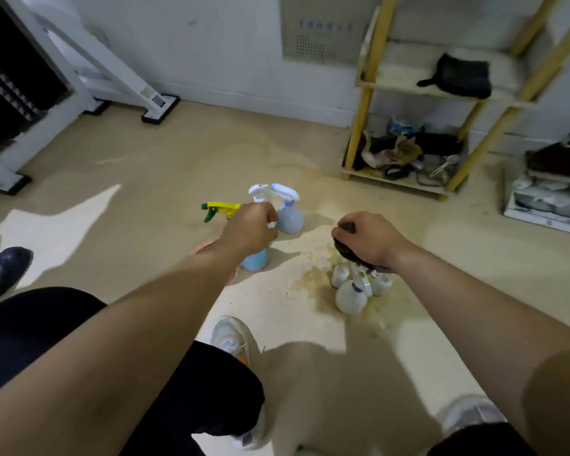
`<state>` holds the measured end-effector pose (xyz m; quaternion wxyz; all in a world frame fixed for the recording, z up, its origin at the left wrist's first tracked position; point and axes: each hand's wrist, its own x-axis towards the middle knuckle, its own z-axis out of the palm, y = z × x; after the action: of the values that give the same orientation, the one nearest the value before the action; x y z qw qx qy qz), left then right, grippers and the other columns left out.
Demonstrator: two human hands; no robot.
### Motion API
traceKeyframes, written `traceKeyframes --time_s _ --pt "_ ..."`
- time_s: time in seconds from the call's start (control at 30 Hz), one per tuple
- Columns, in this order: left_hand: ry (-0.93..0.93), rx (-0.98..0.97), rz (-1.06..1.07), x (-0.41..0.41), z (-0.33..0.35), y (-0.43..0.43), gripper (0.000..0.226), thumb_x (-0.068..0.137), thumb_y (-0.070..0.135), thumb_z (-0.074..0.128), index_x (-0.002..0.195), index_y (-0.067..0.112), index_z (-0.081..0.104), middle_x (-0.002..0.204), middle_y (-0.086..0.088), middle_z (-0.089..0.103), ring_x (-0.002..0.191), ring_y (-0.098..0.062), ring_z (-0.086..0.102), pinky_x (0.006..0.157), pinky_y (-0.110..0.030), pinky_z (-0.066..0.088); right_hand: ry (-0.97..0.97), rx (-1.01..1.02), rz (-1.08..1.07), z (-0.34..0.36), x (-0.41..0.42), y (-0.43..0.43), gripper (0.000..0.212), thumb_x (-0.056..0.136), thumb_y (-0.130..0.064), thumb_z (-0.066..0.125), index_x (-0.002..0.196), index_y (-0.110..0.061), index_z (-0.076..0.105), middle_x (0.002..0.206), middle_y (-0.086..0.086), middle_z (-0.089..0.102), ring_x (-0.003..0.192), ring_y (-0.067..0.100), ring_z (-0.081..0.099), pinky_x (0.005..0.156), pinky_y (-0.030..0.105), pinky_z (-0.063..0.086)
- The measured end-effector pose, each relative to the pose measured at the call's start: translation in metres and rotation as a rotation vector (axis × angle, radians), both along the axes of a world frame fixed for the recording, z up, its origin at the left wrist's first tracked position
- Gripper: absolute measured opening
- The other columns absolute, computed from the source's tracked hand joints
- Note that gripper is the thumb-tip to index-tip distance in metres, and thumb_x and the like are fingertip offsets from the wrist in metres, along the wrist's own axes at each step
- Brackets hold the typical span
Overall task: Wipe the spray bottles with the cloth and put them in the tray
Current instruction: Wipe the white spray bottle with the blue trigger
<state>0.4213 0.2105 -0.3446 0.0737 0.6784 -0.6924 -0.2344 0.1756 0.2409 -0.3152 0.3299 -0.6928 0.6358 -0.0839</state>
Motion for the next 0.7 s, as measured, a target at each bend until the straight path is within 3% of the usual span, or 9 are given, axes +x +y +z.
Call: traceKeyframes --time_s 0.17,0.33,0.43,0.57,0.7 --pt "0.044 0.109 -0.167 -0.076 -0.020 0.005 0.028 0.088 0.022 0.072 0.115 0.017 0.066 0.113 -0.002 0.067 0.104 -0.022 0.062 0.090 -0.032 0.051 0.020 0.022 -0.139 -0.007 -0.064 0.022 0.026 0.099 -0.039 0.056 0.097 -0.019 0.072 0.095 0.000 0.070 0.086 0.021 0.065 0.079 0.037 0.055" --pt "0.009 0.347 -0.214 -0.135 -0.057 0.018 0.016 0.084 0.025 0.072 0.094 0.012 0.069 0.093 -0.007 0.067 0.090 -0.026 0.063 0.077 -0.034 0.050 -0.003 0.089 -0.261 -0.034 -0.108 0.042 0.028 0.099 -0.036 0.055 0.085 -0.017 0.070 0.081 0.003 0.071 0.071 0.022 0.068 0.064 0.035 0.054" --pt "-0.002 0.403 -0.133 -0.146 -0.087 0.026 0.007 0.087 0.019 0.066 0.091 0.013 0.067 0.104 -0.011 0.069 0.104 -0.030 0.065 0.085 -0.036 0.052 -0.051 0.122 -0.327 -0.059 -0.118 0.045 0.031 0.100 -0.036 0.053 0.080 -0.017 0.067 0.077 0.005 0.070 0.069 0.021 0.067 0.057 0.029 0.047" --pt "0.198 0.429 0.007 -0.144 -0.127 0.040 0.047 0.080 0.024 0.080 0.124 0.021 0.063 0.124 0.001 0.063 0.111 -0.020 0.059 0.085 -0.027 0.045 -0.141 0.170 -0.376 -0.089 -0.118 0.043 0.031 0.101 -0.037 0.052 0.088 -0.015 0.069 0.077 0.003 0.070 0.067 0.020 0.068 0.054 0.028 0.048" --pt "0.447 0.363 0.106 -0.149 -0.144 0.050 0.050 0.074 0.024 0.087 0.121 0.024 0.068 0.121 0.008 0.065 0.103 -0.013 0.055 0.074 -0.019 0.039 -0.152 0.204 -0.344 -0.117 -0.112 0.040 0.031 0.100 -0.036 0.053 0.086 -0.013 0.069 0.082 0.005 0.071 0.075 0.022 0.067 0.067 0.032 0.052"
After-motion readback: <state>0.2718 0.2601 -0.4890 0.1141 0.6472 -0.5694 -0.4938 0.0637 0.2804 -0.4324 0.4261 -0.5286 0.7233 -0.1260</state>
